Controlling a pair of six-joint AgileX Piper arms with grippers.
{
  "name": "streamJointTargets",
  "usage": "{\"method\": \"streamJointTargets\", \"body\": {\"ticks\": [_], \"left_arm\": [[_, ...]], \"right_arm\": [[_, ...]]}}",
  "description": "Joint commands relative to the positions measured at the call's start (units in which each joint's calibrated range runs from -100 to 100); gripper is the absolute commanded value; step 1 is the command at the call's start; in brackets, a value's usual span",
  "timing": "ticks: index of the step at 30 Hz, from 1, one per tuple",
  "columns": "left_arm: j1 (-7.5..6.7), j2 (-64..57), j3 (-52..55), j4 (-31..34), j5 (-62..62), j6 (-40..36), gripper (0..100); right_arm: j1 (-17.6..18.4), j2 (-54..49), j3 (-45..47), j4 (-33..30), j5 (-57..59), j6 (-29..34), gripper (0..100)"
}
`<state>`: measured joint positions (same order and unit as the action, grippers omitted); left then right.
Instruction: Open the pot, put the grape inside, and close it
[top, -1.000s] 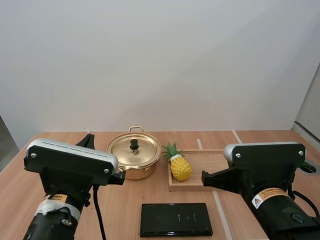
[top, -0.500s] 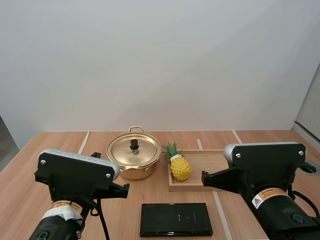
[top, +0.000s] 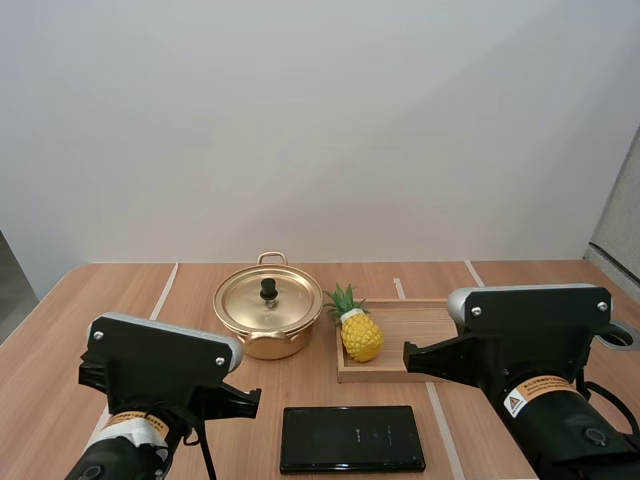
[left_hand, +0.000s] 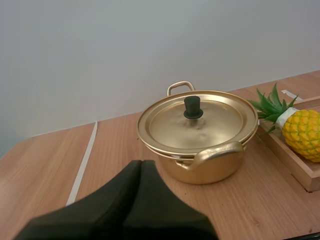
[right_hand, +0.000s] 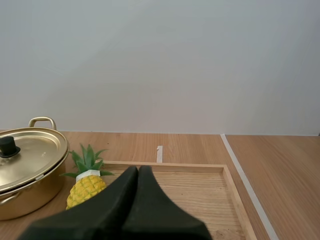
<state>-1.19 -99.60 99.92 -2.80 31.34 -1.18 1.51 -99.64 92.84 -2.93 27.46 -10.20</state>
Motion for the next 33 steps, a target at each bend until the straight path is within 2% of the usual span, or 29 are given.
{"method": "streamJointTargets", "body": {"ticks": [1,16,22,33], "left_arm": [[-0.15,-0.40,0.08,0.28,0.27,-0.59,0],[-0.15,-0.40,0.08,0.28,0.27,-0.59,0],[-0.15,-0.40,0.08,0.28,0.27,-0.59,0],[-0.15,-0.40,0.08,0.28,0.27,-0.59,0]], "right_arm": [[-0.04,-0.36,0.16,-0.28,-1.58,0.03,0],[-0.04,-0.36,0.13,-0.28,-1.38,0.03,0],[-0.04,-0.36,0.13,-0.28,10.81,0.03,0],[-0.18,-0.36,3.66,-0.28,8.89,0.03,0]]}}
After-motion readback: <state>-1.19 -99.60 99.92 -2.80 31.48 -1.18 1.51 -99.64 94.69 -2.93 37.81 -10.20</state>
